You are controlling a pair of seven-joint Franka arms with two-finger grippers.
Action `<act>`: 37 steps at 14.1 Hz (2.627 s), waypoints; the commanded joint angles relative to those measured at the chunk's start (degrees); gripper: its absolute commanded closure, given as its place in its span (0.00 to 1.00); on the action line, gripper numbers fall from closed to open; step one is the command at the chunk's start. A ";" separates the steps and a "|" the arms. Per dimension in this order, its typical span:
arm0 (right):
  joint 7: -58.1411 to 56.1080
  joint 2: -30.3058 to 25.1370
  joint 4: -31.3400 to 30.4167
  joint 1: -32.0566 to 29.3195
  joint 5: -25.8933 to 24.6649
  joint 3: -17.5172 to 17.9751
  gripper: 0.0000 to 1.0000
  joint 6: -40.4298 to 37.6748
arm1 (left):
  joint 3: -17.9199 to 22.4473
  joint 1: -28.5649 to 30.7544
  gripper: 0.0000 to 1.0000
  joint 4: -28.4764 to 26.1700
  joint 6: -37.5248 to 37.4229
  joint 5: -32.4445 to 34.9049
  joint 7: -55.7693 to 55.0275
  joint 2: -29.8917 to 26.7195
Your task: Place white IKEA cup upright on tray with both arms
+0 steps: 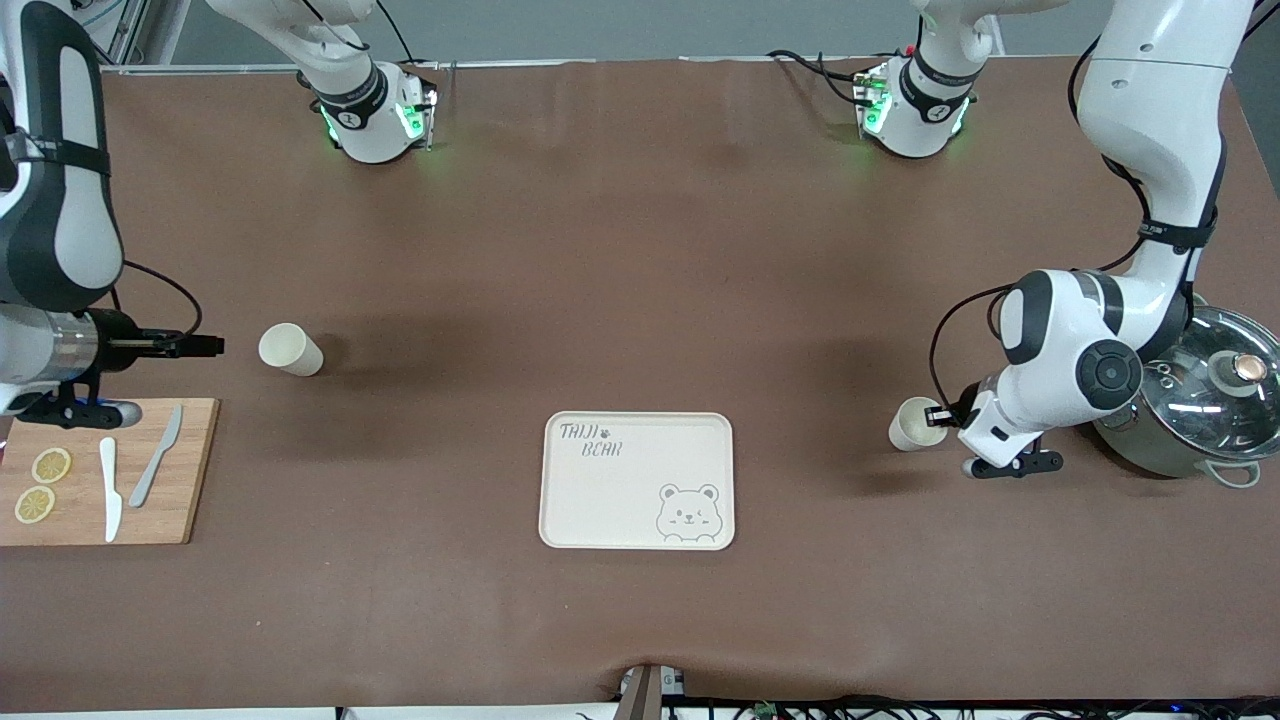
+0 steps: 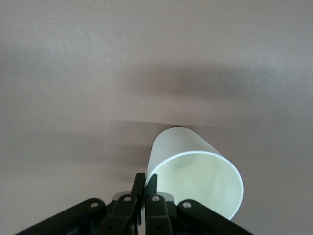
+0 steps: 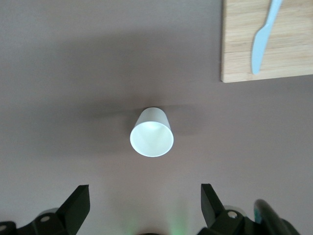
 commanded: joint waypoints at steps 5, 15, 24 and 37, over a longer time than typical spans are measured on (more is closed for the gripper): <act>-2.00 1.22 -5.60 -0.98 -0.92 -0.23 0.00 1.79 | -0.47 -2.84 1.00 6.67 -4.94 0.53 -0.83 0.22; -5.08 0.08 -23.17 -3.89 -1.01 -0.23 0.00 24.28 | -0.82 -14.52 1.00 16.44 -12.78 -1.49 -17.33 1.27; -4.99 0.34 -28.11 -3.71 -0.57 -0.14 0.73 28.79 | -0.74 -23.67 1.00 32.51 -11.99 -4.75 -35.81 13.57; -2.37 -1.77 -16.53 -0.20 1.09 -0.05 1.00 11.23 | -0.73 -26.14 0.90 33.32 -7.16 -4.92 -38.71 19.91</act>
